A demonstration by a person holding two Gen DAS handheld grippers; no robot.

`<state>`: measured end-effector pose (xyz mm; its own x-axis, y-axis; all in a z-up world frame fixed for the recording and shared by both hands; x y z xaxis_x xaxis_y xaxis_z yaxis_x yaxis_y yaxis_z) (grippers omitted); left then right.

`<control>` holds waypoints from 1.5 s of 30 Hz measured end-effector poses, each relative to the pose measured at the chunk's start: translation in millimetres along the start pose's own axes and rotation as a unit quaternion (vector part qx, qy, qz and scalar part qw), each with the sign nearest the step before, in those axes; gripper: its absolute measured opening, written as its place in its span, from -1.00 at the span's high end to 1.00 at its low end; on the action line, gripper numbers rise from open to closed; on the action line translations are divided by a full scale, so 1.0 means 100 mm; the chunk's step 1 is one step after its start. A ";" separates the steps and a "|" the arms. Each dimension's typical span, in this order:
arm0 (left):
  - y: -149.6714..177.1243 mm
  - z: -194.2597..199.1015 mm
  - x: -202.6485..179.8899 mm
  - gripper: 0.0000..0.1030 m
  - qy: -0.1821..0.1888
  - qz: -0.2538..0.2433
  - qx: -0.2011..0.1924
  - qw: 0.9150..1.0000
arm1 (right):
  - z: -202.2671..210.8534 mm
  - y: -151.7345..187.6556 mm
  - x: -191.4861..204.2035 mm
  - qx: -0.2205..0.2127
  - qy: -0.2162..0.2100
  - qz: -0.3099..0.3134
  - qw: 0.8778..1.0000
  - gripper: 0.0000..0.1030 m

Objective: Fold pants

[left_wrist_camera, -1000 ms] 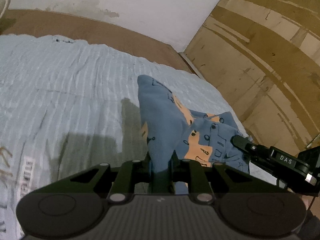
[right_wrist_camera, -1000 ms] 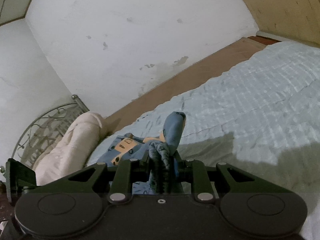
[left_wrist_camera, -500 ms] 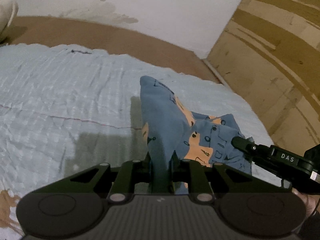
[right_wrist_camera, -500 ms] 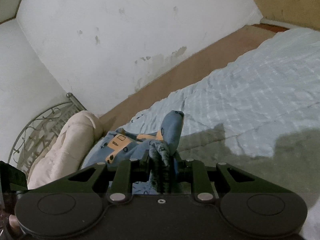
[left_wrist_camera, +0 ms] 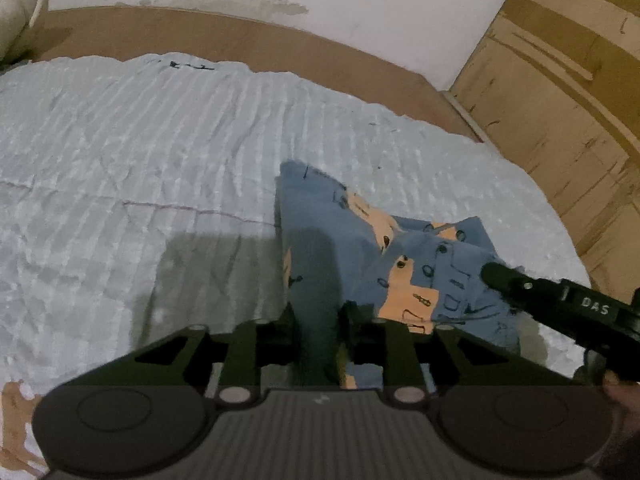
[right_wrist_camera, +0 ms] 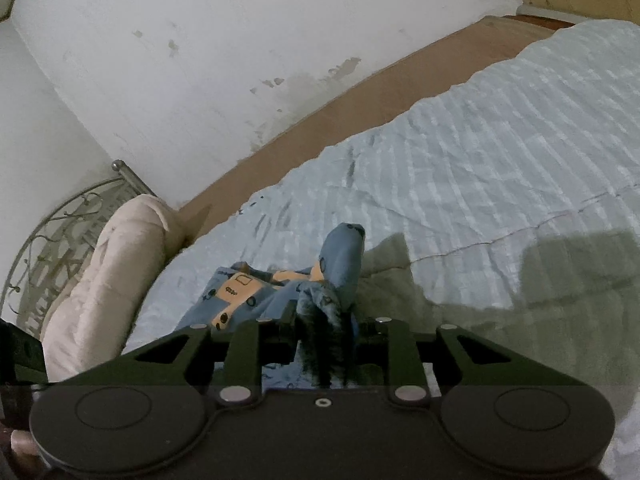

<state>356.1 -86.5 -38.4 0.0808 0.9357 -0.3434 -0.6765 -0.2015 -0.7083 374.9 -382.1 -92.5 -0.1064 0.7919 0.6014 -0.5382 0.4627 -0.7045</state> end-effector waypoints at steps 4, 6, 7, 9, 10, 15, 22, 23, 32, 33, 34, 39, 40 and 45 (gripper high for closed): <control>0.00 0.07 0.03 0.00 -0.011 0.001 -0.004 1.000 | 0.04 -0.01 0.00 -0.005 0.018 0.006 1.000 0.29; 0.00 0.13 0.02 -0.20 -0.015 -0.001 -0.011 1.000 | 0.08 -0.01 0.00 -0.009 0.024 0.008 1.000 0.06; -0.01 0.17 0.01 -0.23 -0.016 -0.002 -0.014 1.000 | 0.11 -0.01 0.01 -0.013 0.027 0.012 0.999 0.00; -0.02 0.26 -0.02 -0.41 -0.017 -0.007 -0.024 1.000 | 0.17 -0.02 0.04 -0.021 0.027 0.019 0.999 -0.15; -0.02 0.30 -0.02 -0.45 -0.018 -0.009 -0.029 0.999 | 0.21 -0.02 0.07 -0.025 0.027 0.024 0.999 -0.19; -0.10 0.57 -0.14 -0.77 -0.031 -0.030 -0.068 0.997 | 0.42 -0.06 0.24 -0.059 0.032 0.046 0.997 -0.69; -0.14 0.95 -0.29 -0.96 -0.034 -0.052 -0.109 0.992 | 0.77 -0.09 0.49 -0.098 0.043 0.076 0.991 -0.94; -0.13 1.00 -0.31 -0.97 -0.033 -0.053 -0.113 0.992 | 0.83 -0.07 0.52 -0.105 0.044 0.079 0.990 -0.98; 0.07 1.48 -0.38 -0.99 -0.044 -0.065 -0.165 0.983 | 1.37 0.18 0.80 -0.154 0.058 0.122 0.979 -0.99; 0.10 1.54 -0.38 -0.99 -0.047 -0.065 -0.171 0.982 | 1.42 0.21 0.83 -0.160 0.060 0.129 0.977 -0.99; 0.12 1.60 -0.38 -0.99 -0.050 -0.066 -0.176 0.981 | 1.48 0.23 0.85 -0.164 0.063 0.133 0.975 -0.99; 0.27 1.87 -0.33 -0.99 -0.058 -0.073 -0.189 0.978 | 1.76 0.40 1.00 -0.186 0.066 0.154 0.968 -0.99; 0.29 1.92 -0.33 -0.99 -0.059 -0.074 -0.189 0.977 | 1.81 0.44 1.03 -0.190 0.067 0.156 0.967 -0.99; 0.49 2.16 -0.31 -0.99 -0.063 -0.084 -0.198 0.975 | 2.02 0.64 1.15 -0.198 0.072 0.164 0.964 -0.99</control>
<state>162.3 -62.9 71.1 0.0593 0.9883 -0.1408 -0.3240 -0.1143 -0.9391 159.3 -341.5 7.9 -0.0845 0.9551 0.2841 -0.1302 0.2721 -0.9534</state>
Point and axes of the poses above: each gripper's, at about its wrist camera, not at the fingertips, and z roughly against the way its jaws point, x to its left, y to its underside, the point moved 1 cm from there along -z, roughly the way its jaws point, and after that the axes turned 12 degrees about -x, right-handed, at the moved point
